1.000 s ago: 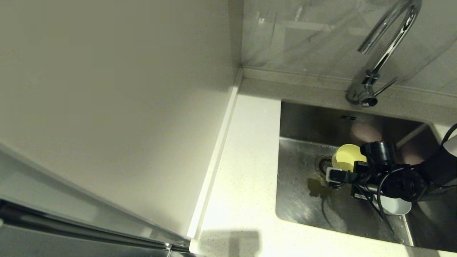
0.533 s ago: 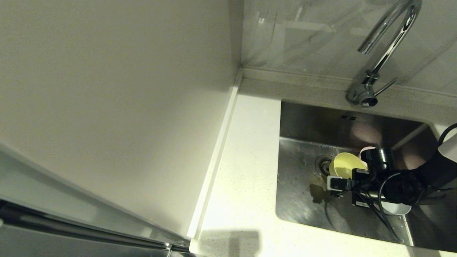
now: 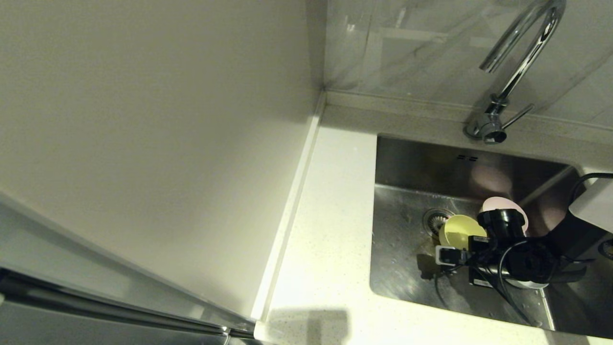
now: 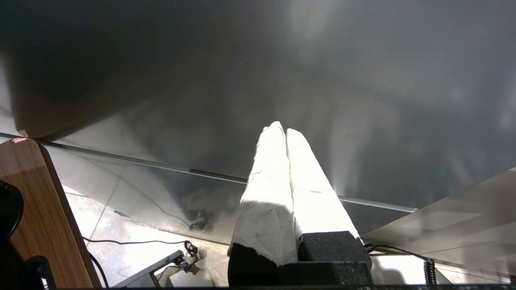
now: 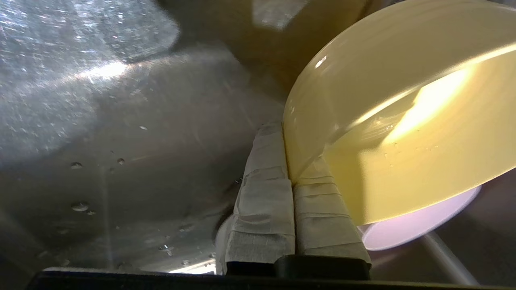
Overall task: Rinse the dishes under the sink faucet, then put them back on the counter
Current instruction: Put a bowl into the sink
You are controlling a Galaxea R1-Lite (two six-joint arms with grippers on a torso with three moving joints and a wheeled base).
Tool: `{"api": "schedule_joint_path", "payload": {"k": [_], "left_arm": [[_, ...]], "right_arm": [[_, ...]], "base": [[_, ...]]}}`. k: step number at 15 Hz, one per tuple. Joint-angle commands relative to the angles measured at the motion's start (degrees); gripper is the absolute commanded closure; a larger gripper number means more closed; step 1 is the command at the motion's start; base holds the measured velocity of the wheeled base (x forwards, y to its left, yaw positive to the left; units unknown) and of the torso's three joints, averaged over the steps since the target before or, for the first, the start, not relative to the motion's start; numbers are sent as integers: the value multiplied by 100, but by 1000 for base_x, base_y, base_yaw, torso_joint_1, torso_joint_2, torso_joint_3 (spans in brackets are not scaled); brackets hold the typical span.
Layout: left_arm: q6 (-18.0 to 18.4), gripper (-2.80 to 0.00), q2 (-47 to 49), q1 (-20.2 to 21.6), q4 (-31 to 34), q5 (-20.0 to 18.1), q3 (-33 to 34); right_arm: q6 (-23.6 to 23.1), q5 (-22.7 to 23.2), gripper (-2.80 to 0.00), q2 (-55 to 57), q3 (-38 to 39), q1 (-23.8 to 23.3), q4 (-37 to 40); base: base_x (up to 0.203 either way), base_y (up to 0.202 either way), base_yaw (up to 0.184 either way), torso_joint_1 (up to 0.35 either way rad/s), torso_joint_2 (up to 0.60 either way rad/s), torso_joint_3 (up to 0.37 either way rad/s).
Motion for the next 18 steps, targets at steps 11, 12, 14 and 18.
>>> {"api": "schedule_joint_path", "payload": {"k": [11,12,14,18], "left_arm": [[-3,0,0,1,-2,0,18],[-3,0,0,1,-2,0,18],[-3,0,0,1,-2,0,18],[-3,0,0,1,-2,0,18]], "right_arm": [[-164,-100,0,314,12,-10,-155],[-202,-101,0,312,21,-10,-156],[-204,-109,0,312,33,-10,-229],[-158,-109,-280,287,47,-19,-349]], "base": [[0,0,0,0,0,0],[0,0,0,0,0,0],[0,0,0,0,0,0],[0,0,0,0,0,0]]}}
